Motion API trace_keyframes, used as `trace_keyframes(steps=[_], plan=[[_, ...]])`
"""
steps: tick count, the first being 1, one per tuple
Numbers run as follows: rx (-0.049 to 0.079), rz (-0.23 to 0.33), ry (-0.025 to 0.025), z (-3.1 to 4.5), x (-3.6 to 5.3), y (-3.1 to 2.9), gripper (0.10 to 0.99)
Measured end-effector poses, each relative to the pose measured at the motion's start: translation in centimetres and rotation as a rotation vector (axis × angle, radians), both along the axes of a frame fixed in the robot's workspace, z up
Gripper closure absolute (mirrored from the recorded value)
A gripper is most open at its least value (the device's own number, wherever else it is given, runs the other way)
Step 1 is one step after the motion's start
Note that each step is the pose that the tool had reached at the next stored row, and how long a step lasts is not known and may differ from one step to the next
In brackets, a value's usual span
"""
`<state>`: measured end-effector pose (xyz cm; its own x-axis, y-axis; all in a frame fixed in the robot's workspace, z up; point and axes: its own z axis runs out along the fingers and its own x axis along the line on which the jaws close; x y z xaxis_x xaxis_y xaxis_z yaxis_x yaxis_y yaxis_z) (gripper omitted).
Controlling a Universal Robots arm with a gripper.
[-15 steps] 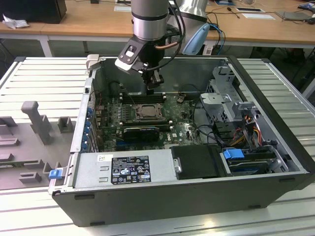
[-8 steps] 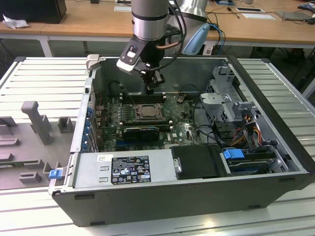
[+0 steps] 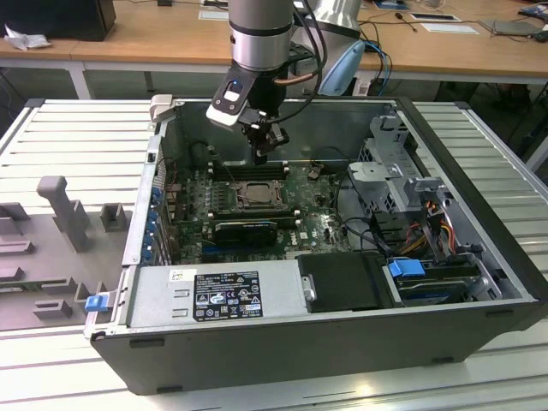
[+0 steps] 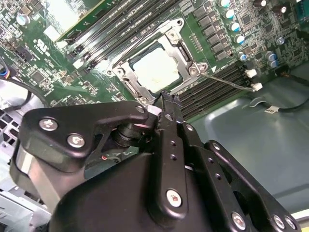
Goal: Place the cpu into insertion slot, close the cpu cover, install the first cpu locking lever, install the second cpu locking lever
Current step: 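Install the first cpu locking lever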
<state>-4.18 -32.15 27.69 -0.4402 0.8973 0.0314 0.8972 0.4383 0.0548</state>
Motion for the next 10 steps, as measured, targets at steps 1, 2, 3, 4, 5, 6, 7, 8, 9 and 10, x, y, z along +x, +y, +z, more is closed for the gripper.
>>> trace_keyframes(steps=[1,2,3,4,5,6,7,8,9,10], plan=[[0.000,0.019,0.0000,0.00,0.00,0.00,0.980],[0.000,0.029,0.0001,0.00,0.00,0.00,0.980],[0.000,0.044,0.0000,0.00,0.00,0.00,0.980],[0.000,0.054,0.0000,0.00,0.00,0.00,0.980],[0.000,0.058,0.0001,0.00,0.00,0.00,0.980],[0.000,0.064,0.0000,0.00,0.00,0.00,0.980],[0.000,0.073,0.0000,0.00,0.00,0.00,0.980],[0.000,0.078,0.0000,0.00,0.00,0.00,0.980],[0.000,0.082,0.0000,0.00,0.00,0.00,0.980],[0.000,0.088,0.0000,0.00,0.00,0.00,0.980]])
